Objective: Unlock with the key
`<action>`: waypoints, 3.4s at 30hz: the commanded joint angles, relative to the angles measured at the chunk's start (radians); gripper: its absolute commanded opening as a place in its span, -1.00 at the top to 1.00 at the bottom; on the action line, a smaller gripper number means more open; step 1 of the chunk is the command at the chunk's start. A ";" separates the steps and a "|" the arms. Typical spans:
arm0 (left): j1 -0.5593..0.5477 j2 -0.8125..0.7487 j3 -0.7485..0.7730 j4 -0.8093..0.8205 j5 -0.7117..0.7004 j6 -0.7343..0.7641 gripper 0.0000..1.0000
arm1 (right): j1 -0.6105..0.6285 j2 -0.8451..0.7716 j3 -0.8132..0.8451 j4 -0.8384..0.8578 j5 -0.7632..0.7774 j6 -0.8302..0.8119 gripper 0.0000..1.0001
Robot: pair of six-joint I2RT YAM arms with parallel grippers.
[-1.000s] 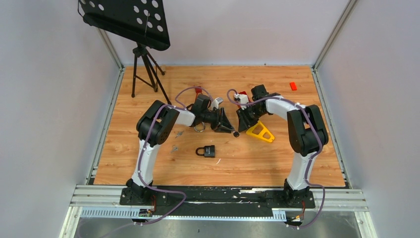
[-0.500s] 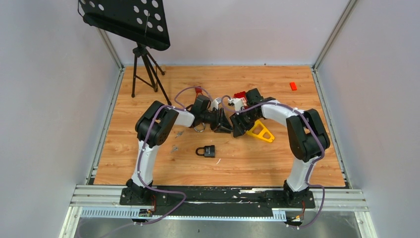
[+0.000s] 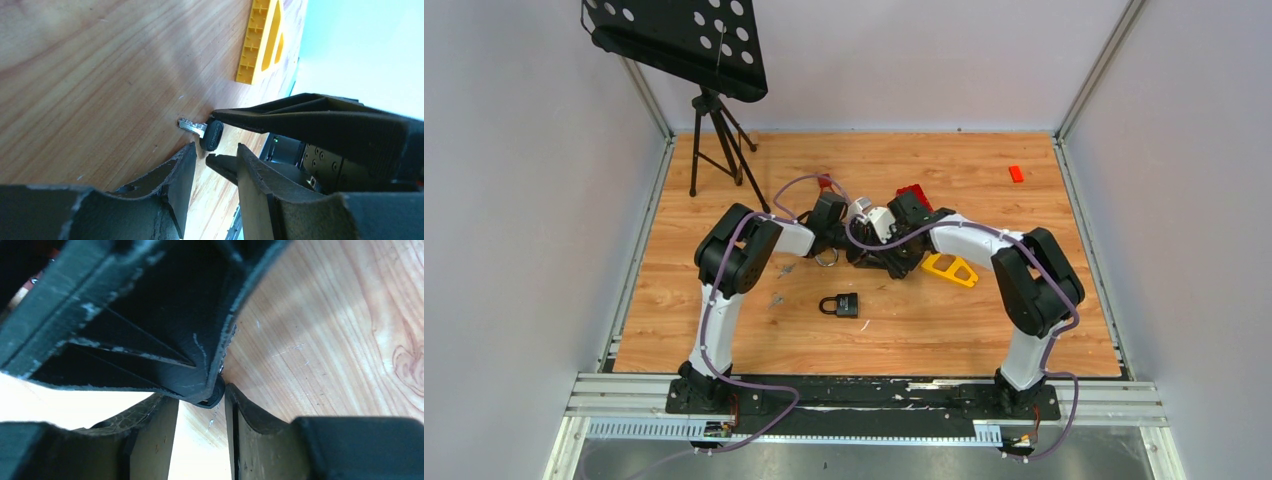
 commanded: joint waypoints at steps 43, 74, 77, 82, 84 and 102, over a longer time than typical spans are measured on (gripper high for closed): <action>0.074 0.054 0.027 -0.131 -0.111 0.094 0.04 | -0.033 -0.080 -0.042 0.066 0.116 -0.038 0.46; 0.089 0.043 0.054 -0.194 -0.086 0.132 0.04 | -0.209 0.137 0.166 -0.090 -0.118 -0.414 -0.07; 0.103 0.026 0.075 -0.228 -0.074 0.164 0.04 | -0.194 0.129 0.136 -0.072 -0.115 -0.393 0.18; 0.117 -0.007 0.141 -0.361 -0.076 0.298 0.04 | -0.162 0.118 0.096 -0.047 -0.103 -0.341 0.55; 0.117 -0.011 0.179 -0.434 -0.071 0.355 0.03 | -0.148 0.115 0.097 -0.042 -0.110 -0.320 0.64; 0.114 0.039 0.202 -0.519 0.028 0.392 0.01 | -0.080 0.095 0.139 0.044 -0.224 -0.127 0.90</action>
